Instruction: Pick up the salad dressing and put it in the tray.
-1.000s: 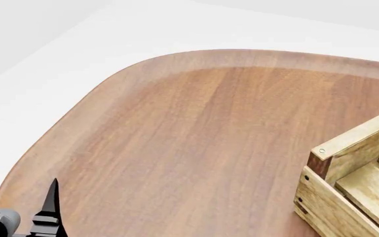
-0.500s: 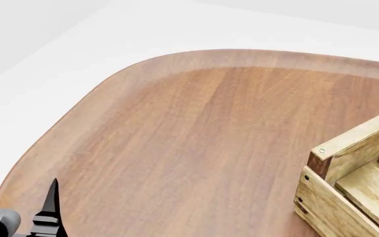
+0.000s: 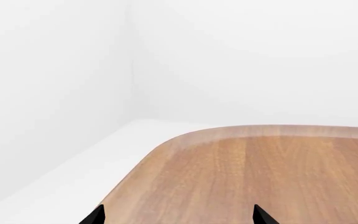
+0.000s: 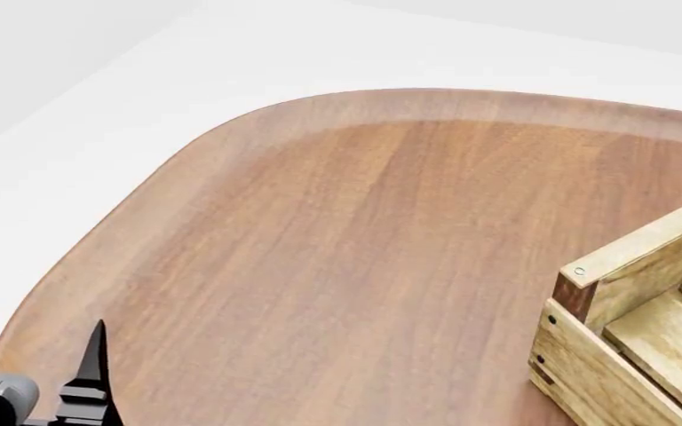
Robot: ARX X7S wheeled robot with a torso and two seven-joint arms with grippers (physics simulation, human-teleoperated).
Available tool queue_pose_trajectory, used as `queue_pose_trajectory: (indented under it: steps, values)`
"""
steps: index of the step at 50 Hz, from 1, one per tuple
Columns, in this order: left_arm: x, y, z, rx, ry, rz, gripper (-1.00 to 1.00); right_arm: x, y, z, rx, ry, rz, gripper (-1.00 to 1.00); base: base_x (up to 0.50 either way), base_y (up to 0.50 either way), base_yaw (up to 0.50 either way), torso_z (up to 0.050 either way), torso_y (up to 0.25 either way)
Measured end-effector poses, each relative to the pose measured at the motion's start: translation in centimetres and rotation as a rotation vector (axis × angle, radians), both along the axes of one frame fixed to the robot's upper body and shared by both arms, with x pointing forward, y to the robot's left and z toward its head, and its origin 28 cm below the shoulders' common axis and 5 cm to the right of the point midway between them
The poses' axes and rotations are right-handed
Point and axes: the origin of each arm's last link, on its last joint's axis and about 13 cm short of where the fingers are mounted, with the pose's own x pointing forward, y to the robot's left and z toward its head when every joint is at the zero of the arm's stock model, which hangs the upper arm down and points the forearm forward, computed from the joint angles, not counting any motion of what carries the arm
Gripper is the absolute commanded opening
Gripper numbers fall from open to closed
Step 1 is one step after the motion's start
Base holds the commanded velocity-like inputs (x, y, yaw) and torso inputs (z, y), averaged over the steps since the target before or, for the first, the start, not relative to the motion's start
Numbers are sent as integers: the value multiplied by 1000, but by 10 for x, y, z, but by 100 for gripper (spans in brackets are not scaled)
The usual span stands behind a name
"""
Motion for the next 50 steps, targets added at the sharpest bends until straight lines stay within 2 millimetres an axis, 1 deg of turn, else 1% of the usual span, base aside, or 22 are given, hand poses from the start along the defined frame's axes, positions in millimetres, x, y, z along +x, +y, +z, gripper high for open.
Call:
queue_pose_trajectory:
  steps: [17,40,41,50]
  values:
    - [0,0,-1,2,1,1,100,-6,2,-12,22,6,-13,-100,0,0,0,0,1]
    - [0,0,-2,3,1,1,100,-9,4,-18,29,8,-16,-100,0,0,0,0,0]
    - [0,0,-2,3,1,1,100,-9,4,-19,29,8,-15,100,0,0,0,0,0]
    - [0,0,-2,3,1,1,100,-8,4,-17,10,13,-1,100,0,0,0,0,0]
